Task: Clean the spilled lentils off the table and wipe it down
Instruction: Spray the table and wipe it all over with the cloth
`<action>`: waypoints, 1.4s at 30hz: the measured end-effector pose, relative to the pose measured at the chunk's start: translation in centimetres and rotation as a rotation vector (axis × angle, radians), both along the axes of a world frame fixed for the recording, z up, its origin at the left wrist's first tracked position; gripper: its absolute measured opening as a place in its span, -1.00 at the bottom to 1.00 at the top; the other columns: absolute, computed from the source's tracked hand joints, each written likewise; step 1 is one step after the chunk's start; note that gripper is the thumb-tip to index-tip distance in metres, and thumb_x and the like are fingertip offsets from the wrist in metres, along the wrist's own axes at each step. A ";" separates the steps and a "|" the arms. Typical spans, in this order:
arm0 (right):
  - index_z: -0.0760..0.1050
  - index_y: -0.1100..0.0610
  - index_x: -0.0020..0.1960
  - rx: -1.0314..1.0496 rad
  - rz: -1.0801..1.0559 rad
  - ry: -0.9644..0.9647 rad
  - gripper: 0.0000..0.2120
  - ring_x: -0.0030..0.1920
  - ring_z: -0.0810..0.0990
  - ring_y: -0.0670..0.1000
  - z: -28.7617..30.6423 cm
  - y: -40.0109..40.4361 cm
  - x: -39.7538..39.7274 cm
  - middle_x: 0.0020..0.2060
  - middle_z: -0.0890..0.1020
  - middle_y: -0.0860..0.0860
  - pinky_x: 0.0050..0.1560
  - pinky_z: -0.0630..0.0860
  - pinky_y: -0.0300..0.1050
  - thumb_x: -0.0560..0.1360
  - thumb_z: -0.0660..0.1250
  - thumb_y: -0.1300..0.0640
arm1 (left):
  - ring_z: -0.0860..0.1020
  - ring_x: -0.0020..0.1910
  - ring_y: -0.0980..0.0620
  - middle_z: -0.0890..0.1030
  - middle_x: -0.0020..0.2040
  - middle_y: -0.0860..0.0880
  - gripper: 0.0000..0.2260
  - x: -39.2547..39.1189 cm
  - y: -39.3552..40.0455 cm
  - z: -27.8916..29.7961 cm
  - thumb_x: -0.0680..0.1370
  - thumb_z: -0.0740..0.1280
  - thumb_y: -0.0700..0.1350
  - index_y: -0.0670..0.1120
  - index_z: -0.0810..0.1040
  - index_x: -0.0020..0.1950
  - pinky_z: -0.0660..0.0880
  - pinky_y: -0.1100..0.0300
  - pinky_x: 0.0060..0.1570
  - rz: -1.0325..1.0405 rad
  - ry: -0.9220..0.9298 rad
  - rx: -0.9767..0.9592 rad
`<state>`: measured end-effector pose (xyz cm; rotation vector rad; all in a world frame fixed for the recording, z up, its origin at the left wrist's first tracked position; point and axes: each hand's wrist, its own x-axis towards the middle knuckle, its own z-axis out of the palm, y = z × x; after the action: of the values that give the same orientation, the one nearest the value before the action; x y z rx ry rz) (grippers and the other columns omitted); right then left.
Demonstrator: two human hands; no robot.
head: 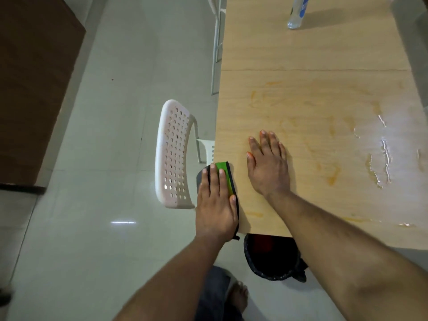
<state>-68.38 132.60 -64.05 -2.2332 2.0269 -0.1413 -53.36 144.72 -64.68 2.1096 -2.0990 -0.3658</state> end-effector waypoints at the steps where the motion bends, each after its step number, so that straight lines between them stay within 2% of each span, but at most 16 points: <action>1: 0.22 0.01 0.67 -0.009 -0.003 -0.003 -0.44 0.69 0.03 0.12 0.0 0.0 0.1 0.68 0.18 0.08 0.66 0.06 0.18 0.73 -0.07 -0.13 | -0.22 0.70 -0.18 -0.15 0.72 -0.20 -0.37 0.0 -0.7 -0.1 0.74 0.04 0.04 -0.22 -0.06 0.72 -0.02 -0.16 0.66 0.019 0.000 -0.007; 6: 0.27 0.02 0.66 -0.041 0.001 -0.005 -0.46 0.68 0.08 0.15 -0.5 -0.1 0.2 0.67 0.22 0.11 0.64 0.09 0.19 0.72 -0.02 -0.12 | -0.14 0.71 -0.16 -0.08 0.73 -0.21 -0.35 -0.7 -5.3 -1.0 0.71 -0.02 0.08 -0.22 -0.08 0.72 0.03 -0.14 0.65 0.258 0.027 0.020; 10: 0.24 0.00 0.67 -0.033 -0.001 -0.006 -0.45 0.69 0.06 0.14 -0.4 0.1 0.0 0.67 0.20 0.09 0.65 0.07 0.18 0.73 -0.05 -0.13 | -0.16 0.71 -0.13 -0.13 0.72 -0.22 -0.34 -3.9 -1.0 -0.5 0.71 0.01 0.07 -0.25 -0.11 0.71 -0.03 -0.11 0.67 0.376 0.001 0.021; 14: 0.23 0.00 0.67 -0.027 -0.002 -0.018 -0.45 0.69 0.04 0.13 -0.2 0.2 0.1 0.68 0.18 0.08 0.66 0.05 0.17 0.73 -0.05 -0.13 | -0.23 0.70 -0.11 -0.20 0.72 -0.19 -0.34 -5.6 5.0 -0.5 0.73 0.02 0.05 -0.24 -0.15 0.71 -0.04 -0.12 0.67 0.346 -0.016 0.050; 23: 0.25 0.00 0.66 -0.067 -0.009 -0.019 -0.46 0.68 0.07 0.14 -0.5 0.3 0.2 0.67 0.20 0.09 0.66 0.06 0.17 0.73 -0.02 -0.12 | -0.16 0.71 -0.15 -0.15 0.72 -0.22 -0.32 -3.9 -0.3 -0.9 0.70 -0.01 0.07 -0.25 -0.12 0.71 -0.04 -0.13 0.66 0.370 -0.084 0.060; 31: 0.22 -0.01 0.67 -0.041 -0.014 -0.010 -0.46 0.69 0.05 0.13 -0.2 0.3 0.2 0.68 0.18 0.08 0.66 0.05 0.15 0.73 -0.04 -0.12 | -0.22 0.71 -0.09 -0.19 0.72 -0.17 -0.34 -6.6 6.9 -0.5 0.73 0.04 0.03 -0.22 -0.16 0.71 -0.01 -0.11 0.66 0.273 -0.004 0.041; 42: 0.28 0.02 0.65 -0.071 -0.004 -0.070 -0.45 0.68 0.08 0.13 -0.8 0.2 0.0 0.67 0.22 0.10 0.65 0.07 0.17 0.72 -0.03 -0.11 | -0.18 0.71 -0.11 -0.13 0.73 -0.19 -0.35 -2.7 -3.2 -0.5 0.70 -0.05 0.07 -0.22 -0.06 0.72 -0.02 -0.12 0.66 0.086 -0.092 0.008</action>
<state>-68.43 132.83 -64.83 -2.2313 2.0212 -0.2919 -56.11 141.55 -65.14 2.2532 -2.0491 -0.2720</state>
